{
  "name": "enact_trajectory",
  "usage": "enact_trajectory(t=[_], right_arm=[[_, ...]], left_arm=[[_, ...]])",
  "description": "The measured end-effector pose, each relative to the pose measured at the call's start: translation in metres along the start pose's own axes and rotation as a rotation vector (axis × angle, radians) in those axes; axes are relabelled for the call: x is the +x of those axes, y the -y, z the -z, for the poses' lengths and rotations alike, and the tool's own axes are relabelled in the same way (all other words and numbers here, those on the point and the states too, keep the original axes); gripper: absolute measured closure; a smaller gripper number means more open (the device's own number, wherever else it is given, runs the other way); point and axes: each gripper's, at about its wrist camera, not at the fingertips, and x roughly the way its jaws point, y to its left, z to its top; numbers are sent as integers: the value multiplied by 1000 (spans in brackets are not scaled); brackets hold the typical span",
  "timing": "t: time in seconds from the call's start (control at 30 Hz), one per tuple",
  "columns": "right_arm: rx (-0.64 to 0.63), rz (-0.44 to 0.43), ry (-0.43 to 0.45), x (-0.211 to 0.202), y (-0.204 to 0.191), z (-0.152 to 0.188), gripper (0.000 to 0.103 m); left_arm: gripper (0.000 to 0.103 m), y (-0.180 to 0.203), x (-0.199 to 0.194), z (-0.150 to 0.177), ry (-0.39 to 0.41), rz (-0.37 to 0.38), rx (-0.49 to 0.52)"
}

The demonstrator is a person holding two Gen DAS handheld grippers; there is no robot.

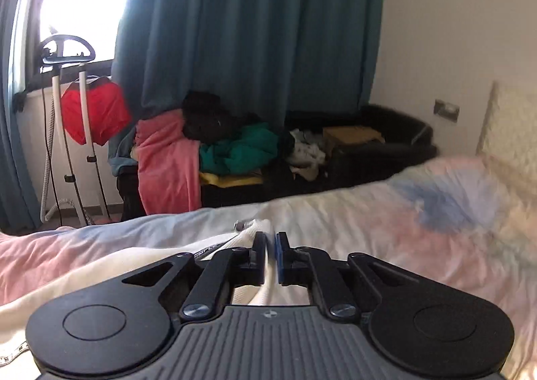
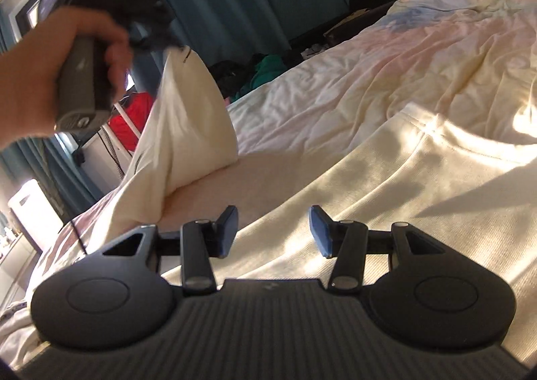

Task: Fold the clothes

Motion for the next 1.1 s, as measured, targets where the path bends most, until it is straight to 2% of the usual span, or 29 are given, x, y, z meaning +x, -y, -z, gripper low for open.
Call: enact_trajectory(t=[0.03,0.1,0.17,0.27,0.3,0.4,0.53,0.6,0.73,0.8,0.87,0.97,1.0,1.07,1.1], right_arm=[[3,1,-1,1,1,0,52],[10,2,-4,3,4,0,52],[22,5,-14,6,7,1,52],[39,0,-30,11,10,0,52],[41,-3,-32,12,10,1,52],[29,-18,-42,13,7,1,52],[-7,-31,-47,13,2,2,52],[-32,-41,-57,12,-3,4,52],[-94,-66,-76,3,-16,6,52],[-115,-91,-90,-3,-23,7,52],[-104,-151,-132,-9,-28,5,51],[2,-271,-237,-14,-32,3,50],[39,-303,-269,-13,-34,2,44],[42,-325,-310,-5,-49,-3,38],[35,-322,-306,8,-59,-5,30]], left_arm=[[84,-2,-4,6,-10,9,0],[54,-5,-11,18,-30,26,-1],[47,-9,-19,30,-49,42,-3],[40,-38,-70,61,-58,13,-41],[38,-48,-89,72,-61,-1,-51],[32,-80,-165,118,-69,-116,-74],[31,-121,-265,186,-80,-281,-108],[29,-139,-305,212,-89,-333,-164],[29,-159,-352,239,-95,-356,-262],[29,-157,-364,240,-68,-349,-298],[29,-159,-378,242,-59,-329,-360],[27,-164,-396,245,-33,-269,-430],[26,-164,-398,247,-24,-252,-420],[25,-160,-397,252,0,-239,-372],[25,-160,-396,257,10,-235,-348]])
